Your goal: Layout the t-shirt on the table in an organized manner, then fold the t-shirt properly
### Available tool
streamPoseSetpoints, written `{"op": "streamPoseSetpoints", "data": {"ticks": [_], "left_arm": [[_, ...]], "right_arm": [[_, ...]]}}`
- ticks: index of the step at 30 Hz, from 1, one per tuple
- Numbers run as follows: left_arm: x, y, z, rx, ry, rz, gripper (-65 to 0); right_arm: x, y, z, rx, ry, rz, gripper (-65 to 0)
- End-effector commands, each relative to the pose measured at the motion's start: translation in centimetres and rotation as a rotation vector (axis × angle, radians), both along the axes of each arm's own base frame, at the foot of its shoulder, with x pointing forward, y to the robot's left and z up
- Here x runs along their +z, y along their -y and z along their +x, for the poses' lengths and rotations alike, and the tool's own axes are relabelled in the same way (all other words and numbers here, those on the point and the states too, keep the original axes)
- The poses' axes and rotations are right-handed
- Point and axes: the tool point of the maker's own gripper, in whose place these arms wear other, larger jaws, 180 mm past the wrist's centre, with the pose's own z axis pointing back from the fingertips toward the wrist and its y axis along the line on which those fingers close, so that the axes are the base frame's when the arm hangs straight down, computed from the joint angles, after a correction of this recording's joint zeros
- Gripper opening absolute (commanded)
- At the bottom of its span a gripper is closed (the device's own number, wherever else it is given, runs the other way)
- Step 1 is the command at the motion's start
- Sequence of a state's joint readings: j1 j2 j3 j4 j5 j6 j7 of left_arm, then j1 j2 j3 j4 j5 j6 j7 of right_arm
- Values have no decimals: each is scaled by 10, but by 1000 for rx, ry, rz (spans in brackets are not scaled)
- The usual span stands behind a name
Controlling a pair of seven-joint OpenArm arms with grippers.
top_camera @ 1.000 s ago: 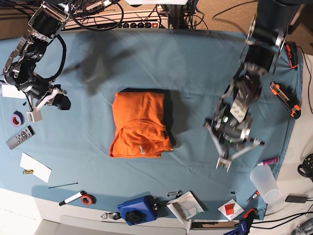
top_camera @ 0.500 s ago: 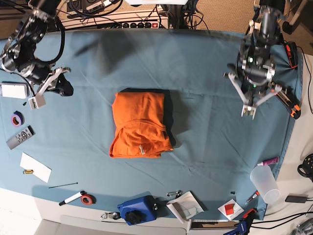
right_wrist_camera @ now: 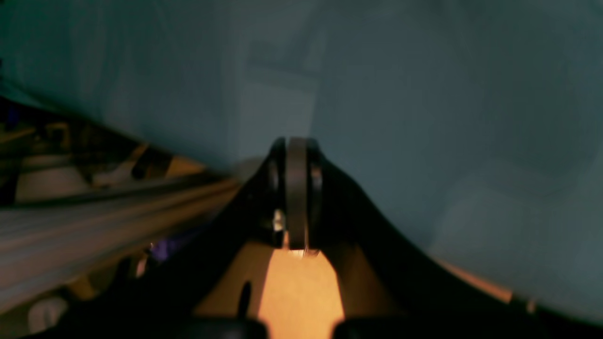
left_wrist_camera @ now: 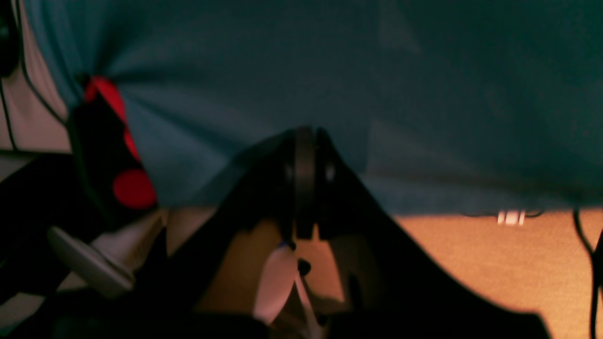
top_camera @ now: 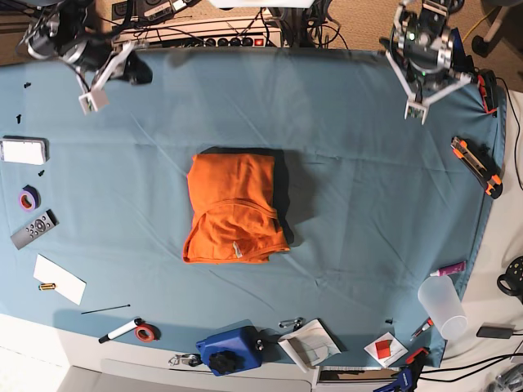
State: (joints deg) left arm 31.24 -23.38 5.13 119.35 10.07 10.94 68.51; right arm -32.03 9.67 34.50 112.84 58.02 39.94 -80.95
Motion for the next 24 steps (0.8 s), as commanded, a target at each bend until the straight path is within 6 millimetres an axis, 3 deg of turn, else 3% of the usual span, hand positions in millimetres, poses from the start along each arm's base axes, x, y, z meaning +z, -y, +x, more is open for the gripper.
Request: {"op": "streamPoseSetpoints", "data": {"ticks": [1,16,20,24], "left_arm": [[1,-2,-11,4,-25,5,-650],[-9,-1,-111,9,-223,10,-650],[-12,0,-122,11,-234,3,-650],[-25,9,-139,23,-305,-66,-650]], "right_arm": [[6,2,-1,5,16,-5,-650],[-19,14,-77,11,-215,-84,-650],[-23,15,-94,9,-262,-87,-650],[-40,20,-116,27,-361,-137,-650]]}}
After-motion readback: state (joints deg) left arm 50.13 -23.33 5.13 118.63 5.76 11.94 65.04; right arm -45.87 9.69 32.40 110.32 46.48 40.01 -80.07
